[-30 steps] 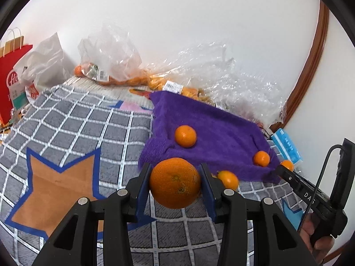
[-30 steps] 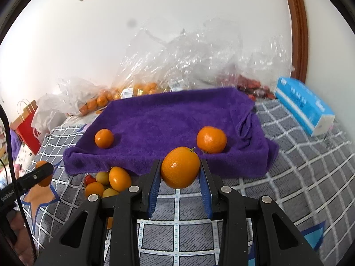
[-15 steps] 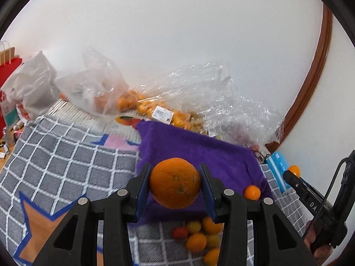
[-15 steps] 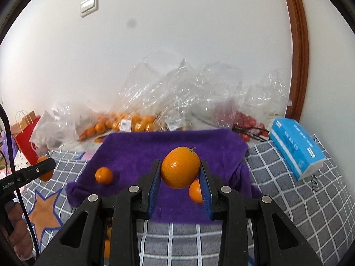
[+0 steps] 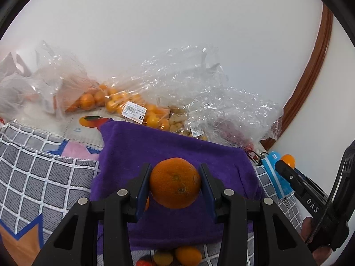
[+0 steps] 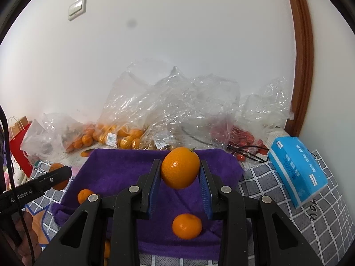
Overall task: Organize fruits
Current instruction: 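Lift both held oranges and carry them over the purple towel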
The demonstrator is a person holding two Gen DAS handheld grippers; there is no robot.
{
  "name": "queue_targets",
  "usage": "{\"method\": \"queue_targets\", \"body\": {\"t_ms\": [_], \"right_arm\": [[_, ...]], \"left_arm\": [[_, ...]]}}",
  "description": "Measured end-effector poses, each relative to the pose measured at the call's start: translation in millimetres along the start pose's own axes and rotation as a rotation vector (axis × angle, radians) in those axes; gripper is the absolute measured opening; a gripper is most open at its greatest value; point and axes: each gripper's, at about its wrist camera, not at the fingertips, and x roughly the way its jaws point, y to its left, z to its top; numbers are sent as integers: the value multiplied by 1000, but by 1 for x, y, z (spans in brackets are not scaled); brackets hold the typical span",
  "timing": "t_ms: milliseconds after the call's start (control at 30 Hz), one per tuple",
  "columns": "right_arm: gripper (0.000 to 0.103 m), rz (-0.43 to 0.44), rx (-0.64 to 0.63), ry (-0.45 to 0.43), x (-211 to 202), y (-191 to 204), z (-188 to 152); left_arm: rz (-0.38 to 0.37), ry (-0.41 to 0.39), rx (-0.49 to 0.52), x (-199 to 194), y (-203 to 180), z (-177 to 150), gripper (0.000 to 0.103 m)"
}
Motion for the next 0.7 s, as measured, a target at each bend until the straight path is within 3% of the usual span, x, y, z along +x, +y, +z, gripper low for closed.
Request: {"method": "queue_targets", "body": {"t_ms": [500, 700], "right_arm": [[34, 6, 37, 163, 70, -13, -30], [34, 5, 38, 213, 86, -12, -41]], "left_arm": [[85, 128, -44, 62, 30, 3, 40], [103, 152, -6, 72, 26, -6, 40]]}}
